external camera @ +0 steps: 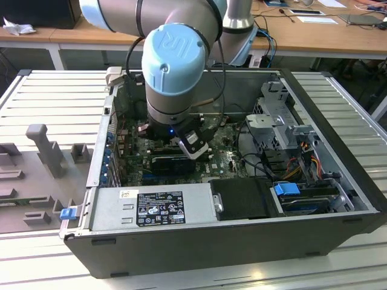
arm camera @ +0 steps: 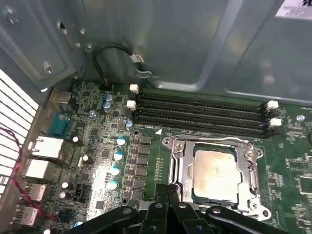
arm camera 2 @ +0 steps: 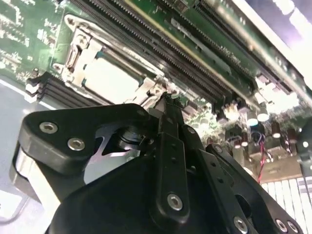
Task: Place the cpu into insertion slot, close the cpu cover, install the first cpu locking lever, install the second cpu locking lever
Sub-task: 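Install the second cpu locking lever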
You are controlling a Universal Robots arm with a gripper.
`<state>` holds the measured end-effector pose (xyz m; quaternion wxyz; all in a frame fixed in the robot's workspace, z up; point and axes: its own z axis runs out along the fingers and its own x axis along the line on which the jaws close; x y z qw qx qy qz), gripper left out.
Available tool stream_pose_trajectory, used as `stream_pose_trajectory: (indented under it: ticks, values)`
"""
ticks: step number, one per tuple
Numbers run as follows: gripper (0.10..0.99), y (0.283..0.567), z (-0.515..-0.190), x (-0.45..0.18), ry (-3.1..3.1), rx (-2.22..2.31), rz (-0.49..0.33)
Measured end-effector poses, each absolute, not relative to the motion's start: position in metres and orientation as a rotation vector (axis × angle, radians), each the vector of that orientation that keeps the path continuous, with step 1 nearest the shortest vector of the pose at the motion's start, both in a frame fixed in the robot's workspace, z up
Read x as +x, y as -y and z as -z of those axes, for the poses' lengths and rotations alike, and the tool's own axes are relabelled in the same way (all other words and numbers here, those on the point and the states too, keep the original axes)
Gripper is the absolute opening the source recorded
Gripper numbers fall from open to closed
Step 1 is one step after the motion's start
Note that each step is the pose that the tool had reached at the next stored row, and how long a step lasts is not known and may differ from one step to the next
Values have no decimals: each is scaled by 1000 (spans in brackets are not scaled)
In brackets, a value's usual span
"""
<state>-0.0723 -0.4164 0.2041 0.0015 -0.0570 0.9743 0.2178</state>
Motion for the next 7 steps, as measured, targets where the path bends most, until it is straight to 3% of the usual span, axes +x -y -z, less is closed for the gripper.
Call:
stream_pose_trajectory:
  ticks: [7]
  values:
    - [106, 416, -235, -72, -3059, -179, -685]
